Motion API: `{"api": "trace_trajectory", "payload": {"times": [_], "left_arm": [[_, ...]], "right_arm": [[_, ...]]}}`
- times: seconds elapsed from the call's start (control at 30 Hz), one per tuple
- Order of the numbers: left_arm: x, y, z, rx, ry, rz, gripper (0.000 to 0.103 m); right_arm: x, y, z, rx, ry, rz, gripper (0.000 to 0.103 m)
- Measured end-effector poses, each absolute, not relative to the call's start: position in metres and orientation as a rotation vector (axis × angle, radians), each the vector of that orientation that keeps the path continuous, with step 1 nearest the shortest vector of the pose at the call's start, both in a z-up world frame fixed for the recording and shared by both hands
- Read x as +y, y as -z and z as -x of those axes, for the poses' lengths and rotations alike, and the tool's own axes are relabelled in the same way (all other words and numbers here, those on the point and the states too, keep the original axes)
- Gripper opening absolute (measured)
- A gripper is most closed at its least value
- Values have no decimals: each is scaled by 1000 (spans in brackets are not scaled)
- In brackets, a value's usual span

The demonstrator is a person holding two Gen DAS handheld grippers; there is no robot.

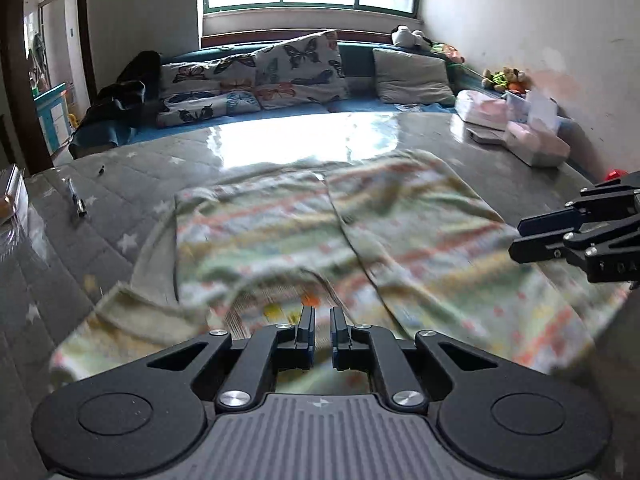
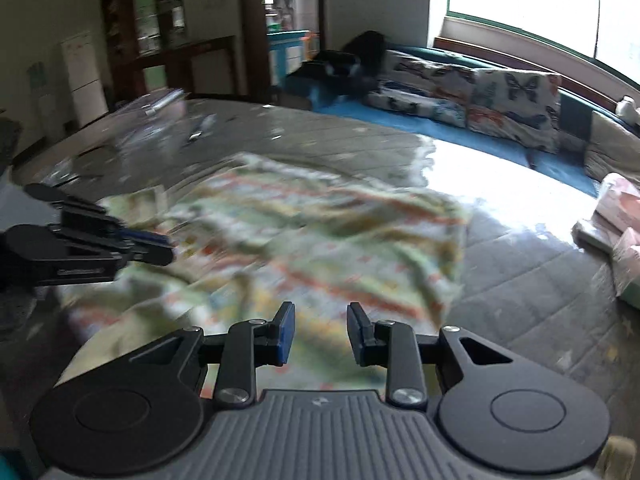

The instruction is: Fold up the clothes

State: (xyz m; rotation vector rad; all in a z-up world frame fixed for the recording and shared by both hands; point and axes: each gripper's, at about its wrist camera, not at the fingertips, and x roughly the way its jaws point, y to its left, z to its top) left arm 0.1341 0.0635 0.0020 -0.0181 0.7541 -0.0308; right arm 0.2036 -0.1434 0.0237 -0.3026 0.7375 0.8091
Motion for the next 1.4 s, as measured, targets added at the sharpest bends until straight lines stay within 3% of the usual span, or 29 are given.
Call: {"api": "trace_trajectory", "payload": {"times": [0.37, 0.67, 0.87, 0.93, 1.03, 1.1, 1.17, 1.4], "left_arm": [[39, 16, -91, 753, 97, -21, 8], [52, -7, -69, 701, 75, 39, 10], [50, -15, -52, 688, 96, 62, 14], [48, -16, -47, 685, 105, 62, 25], [43, -18, -41, 680, 127, 56, 28], [37, -19, -38, 678, 155, 45, 29], [32, -18, -37, 677, 175, 32, 31], [14, -10, -35, 686, 258, -49, 32]], "right_arm": [[-151, 5, -155, 822, -849, 318, 28], [-135, -12, -125, 757, -968, 346, 28], [-108, 3, -105, 766, -1037, 406, 28], [-106, 6, -102, 768, -1039, 410, 28], [-105, 10, -97, 761, -1032, 418, 28], [-105, 11, -95, 747, -1021, 426, 24], [-107, 9, -95, 748, -1018, 413, 8], [-135, -10, -112, 775, -985, 263, 5]]}}
